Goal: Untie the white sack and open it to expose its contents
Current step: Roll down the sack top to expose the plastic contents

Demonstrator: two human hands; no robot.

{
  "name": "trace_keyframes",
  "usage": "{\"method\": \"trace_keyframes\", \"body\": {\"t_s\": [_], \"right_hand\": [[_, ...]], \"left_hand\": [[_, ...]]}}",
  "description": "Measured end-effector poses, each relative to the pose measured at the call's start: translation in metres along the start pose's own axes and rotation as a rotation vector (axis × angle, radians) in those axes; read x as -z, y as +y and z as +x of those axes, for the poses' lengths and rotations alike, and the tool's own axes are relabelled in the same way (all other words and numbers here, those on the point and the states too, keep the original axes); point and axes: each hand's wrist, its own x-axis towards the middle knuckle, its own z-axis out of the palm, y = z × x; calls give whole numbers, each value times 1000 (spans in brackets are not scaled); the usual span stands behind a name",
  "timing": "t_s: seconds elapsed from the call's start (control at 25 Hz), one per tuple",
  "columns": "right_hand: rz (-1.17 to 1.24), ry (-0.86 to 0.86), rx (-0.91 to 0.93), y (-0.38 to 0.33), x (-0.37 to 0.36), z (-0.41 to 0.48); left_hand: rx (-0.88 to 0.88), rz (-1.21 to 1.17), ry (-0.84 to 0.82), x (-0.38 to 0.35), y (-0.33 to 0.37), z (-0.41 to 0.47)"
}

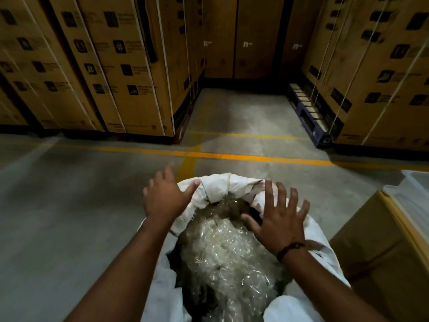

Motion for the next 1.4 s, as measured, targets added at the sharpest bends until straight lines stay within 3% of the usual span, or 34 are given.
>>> {"method": "trace_keyframes", "body": {"t_s": [0.08,0.2,0.28,0.36,0.44,0.56,0.6,0.68,0.76,0.84,0.92,1.04,1.12,1.28,1.4], "right_hand": [[-106,-156,-68,6,3,-29],[-97,-424,-427,35,18,-43],[44,-490,-598,54,30,-50],[361,-519,-734,64,39,-60],[711,-492,-954,72,40,-66],[1300,-332,-1165,73,63,-65],[1507,-290,-1164,77,66,-62],[1646,-274,-1109,77,76,-63],[1646,-314,-1020,72,73,-67],[1426,-267,-1033,76,55,-71],[1157,-192,-997,60,73,-79],[801,-54,-1011,47,87,-105],[751,-82,-1086,41,80,-130],[865,-259,-1217,36,71,-165],[942,-383,-1061,24,87,-174]], "left_hand": [[78,83,-95,4,-11,-22],[274,183,-257,10,-32,-60],[467,150,-331,18,-48,-79],[627,29,-368,24,-61,-100],[701,-225,-330,21,-75,-115],[782,-1033,-370,22,-90,-109],[760,-1234,-399,25,-97,-100],[724,-1488,-500,26,-109,-96],[745,-1525,-642,26,-112,-104],[743,-1431,-666,19,-110,-105],[806,-1211,-525,17,-100,-100],[902,-933,-188,25,-79,-116],[885,-820,-151,25,-79,-143],[1020,-1063,-290,5,-88,-195],[1014,-873,-295,-4,-82,-220]]}}
